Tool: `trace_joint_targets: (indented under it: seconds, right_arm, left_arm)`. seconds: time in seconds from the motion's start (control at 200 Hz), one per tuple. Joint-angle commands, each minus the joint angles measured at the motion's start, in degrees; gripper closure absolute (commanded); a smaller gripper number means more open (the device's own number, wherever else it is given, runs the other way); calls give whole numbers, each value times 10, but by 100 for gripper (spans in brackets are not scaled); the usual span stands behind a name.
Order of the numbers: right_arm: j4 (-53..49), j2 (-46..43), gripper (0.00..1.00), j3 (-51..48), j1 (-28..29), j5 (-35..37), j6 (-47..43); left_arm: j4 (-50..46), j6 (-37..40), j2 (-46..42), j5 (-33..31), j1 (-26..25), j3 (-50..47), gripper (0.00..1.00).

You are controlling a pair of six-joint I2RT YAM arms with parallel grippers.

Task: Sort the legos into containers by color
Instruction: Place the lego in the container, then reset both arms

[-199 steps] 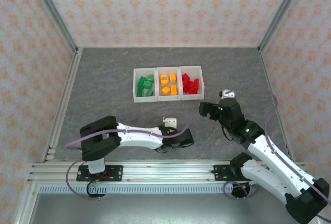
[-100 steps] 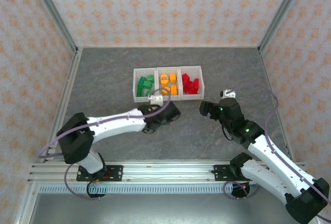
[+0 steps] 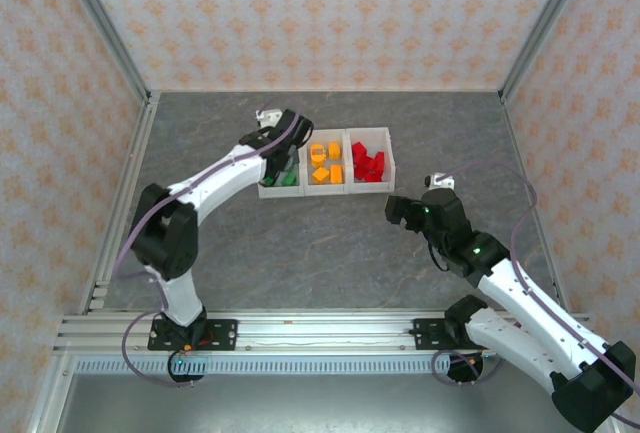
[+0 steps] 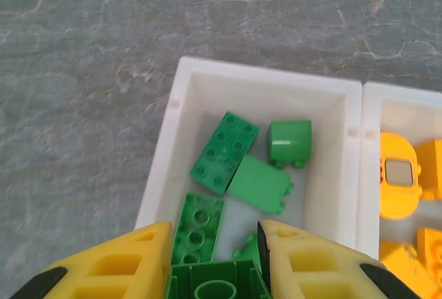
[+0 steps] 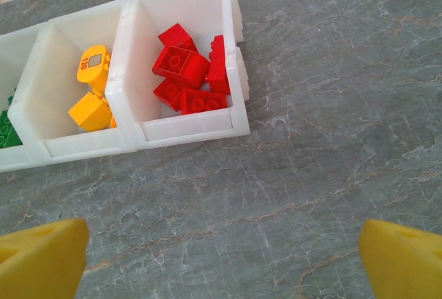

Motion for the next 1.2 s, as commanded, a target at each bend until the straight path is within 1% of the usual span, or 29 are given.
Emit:
trace_joint_targets:
  seconds: [0.0, 0.045, 0.085, 0.22, 0.305, 0.32, 0.38, 0.481, 0.556, 0.686, 0.781, 0.821, 0.946, 1.041, 1.096, 1.121, 1.196]
  right_arm:
    - [-5, -1, 0, 0, 4, 11, 4]
    - [-4, 1, 0, 0, 4, 9, 3]
    - [-3, 3, 0, 0, 4, 8, 2]
    - [-2, 12, 0, 2, 4, 3, -1]
    - [0, 17, 0, 2, 4, -2, -3]
    - [0, 18, 0, 2, 4, -3, -3]
    - [0, 23, 0, 3, 4, -5, -3]
    - [-1, 30, 0, 4, 4, -6, -3]
    - [-3, 33, 0, 6, 3, -3, -2]
    - [-8, 33, 0, 14, 4, 19, 1]
    - [-4, 29, 0, 21, 3, 61, 6]
    - [13, 22, 0, 20, 3, 77, 8]
    - [109, -5, 0, -7, 3, 143, 4]
    - [196, -17, 0, -40, 1, 227, -8]
    - [246, -21, 0, -67, -6, 294, -17]
    - [274, -23, 0, -84, -11, 316, -39]
    - [420, -32, 0, -150, -32, 350, -122]
  left_arm:
    - [-15, 39, 39, 16, 3, 51, 72]
    - [-18, 40, 42, 21, 3, 61, 71]
    - [-17, 42, 63, 25, 3, 64, 68]
    - [-7, 41, 61, 30, 8, 49, 45]
    - [12, 42, 50, 36, 14, 23, 35]
    - [14, 43, 33, 37, 16, 20, 33]
    - [20, 47, 14, 40, 23, 5, 30]
    - [24, 61, -24, 32, 35, -20, 17]
    - [47, 79, -68, 22, 42, -56, 12]
    - [115, 120, -159, -8, 45, -139, 6]
    - [204, 154, -241, -36, 46, -225, 4]
    - [254, 166, -278, -44, 46, -273, 1]
    - [405, 169, -395, -56, 54, -424, 0]
    - [517, 179, -472, -69, 59, -536, 0]
    - [554, 176, -516, -92, 59, -583, 1]
    - [568, 175, -536, -105, 59, -603, 1]
    - [621, 189, -597, -126, 59, -666, 0]
